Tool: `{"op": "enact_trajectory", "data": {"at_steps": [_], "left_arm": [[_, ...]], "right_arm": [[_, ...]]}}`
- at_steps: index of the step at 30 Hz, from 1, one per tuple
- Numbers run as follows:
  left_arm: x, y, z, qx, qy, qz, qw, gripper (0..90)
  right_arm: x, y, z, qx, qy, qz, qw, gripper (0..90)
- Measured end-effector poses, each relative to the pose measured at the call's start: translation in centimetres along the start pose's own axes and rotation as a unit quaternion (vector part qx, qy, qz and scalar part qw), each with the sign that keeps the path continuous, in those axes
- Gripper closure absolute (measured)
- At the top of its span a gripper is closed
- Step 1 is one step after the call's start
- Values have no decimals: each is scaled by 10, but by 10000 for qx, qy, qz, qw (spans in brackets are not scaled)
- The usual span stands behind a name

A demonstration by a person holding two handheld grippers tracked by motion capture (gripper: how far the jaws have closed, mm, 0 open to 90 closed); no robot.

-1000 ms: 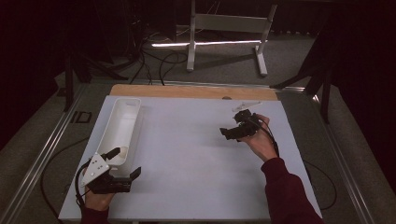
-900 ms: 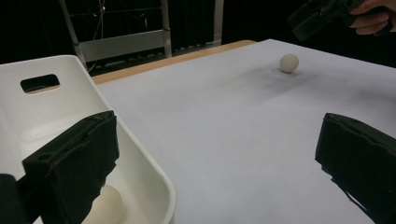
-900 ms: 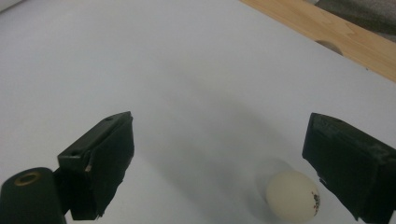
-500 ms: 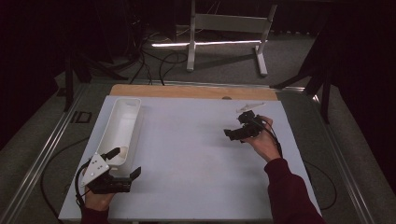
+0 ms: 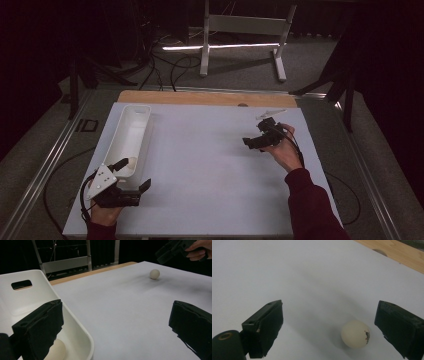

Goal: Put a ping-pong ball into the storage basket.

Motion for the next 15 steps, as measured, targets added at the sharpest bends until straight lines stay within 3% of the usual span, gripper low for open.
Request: {"op": "enact_trajectory", "data": {"at_steps": [15], "left_arm": [[1,-1,1,-40,-22,18,10000,3]], "right_arm": [[-9,4,-3,56,55,-71,9999,79]]}}
Point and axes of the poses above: each handheld gripper's, and its own axes: z roughly backward along the jaws, y roughly out of its underside, x roughly to its left, the point moved 9 cm from there along -z, roughly forward along the jaws, and after that the axes turned 13 degrees about -x, right-handed, at the moved point
